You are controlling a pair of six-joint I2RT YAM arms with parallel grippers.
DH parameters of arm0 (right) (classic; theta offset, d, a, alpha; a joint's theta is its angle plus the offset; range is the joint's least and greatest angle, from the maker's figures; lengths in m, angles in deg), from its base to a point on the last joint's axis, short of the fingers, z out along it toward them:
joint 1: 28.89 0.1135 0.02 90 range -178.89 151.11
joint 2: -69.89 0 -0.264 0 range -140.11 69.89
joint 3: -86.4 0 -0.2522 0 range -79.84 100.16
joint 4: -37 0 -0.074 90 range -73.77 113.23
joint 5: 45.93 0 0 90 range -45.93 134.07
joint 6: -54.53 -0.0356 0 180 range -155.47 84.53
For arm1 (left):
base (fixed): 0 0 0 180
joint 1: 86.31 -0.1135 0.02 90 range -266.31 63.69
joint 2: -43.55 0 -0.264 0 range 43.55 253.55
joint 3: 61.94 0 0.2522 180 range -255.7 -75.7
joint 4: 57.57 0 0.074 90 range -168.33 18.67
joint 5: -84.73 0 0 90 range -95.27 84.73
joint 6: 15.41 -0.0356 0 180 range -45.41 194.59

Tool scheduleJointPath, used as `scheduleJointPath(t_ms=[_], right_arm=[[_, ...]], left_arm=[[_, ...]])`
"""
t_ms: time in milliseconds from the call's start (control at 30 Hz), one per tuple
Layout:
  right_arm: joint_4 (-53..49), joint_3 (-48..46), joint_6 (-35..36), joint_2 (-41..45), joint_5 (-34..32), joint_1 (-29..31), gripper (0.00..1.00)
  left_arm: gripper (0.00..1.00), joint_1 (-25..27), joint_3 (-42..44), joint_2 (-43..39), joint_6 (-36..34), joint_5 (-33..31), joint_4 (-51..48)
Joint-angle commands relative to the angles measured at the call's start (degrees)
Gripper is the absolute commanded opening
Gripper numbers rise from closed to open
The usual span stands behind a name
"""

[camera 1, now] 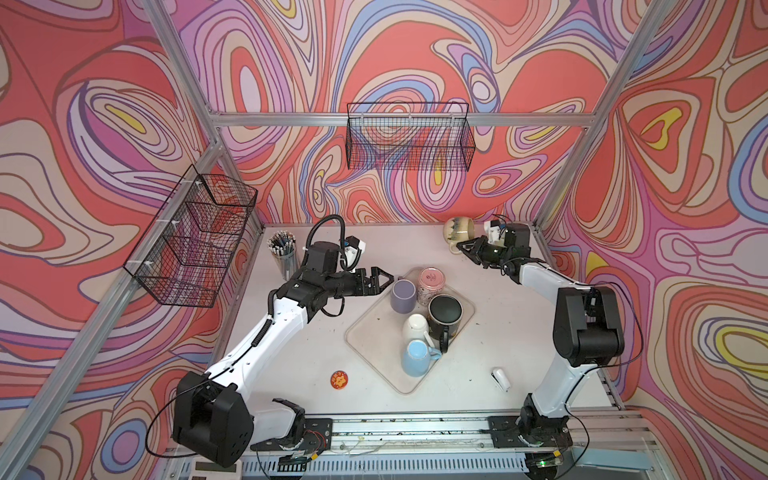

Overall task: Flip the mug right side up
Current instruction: 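Carry the cream mug with the right gripper toward the light green mug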

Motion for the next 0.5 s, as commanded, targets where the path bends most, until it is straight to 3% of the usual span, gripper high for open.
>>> scheduleJointPath(t_ms=[0,467], right_arm=[[-4.8,4.1,8.6,-1.1,-2.2,-0.4,0.0],[-14.7,11.5,13.8,-8.5,-5.3,-3.1,0.0]], left_arm=[[1.0,-0.4,-0.2,-2.1,-1.8,-0.9,-1.9],[0.88,-0.3,4.4,-3.8,-2.0,0.1,-2.2]])
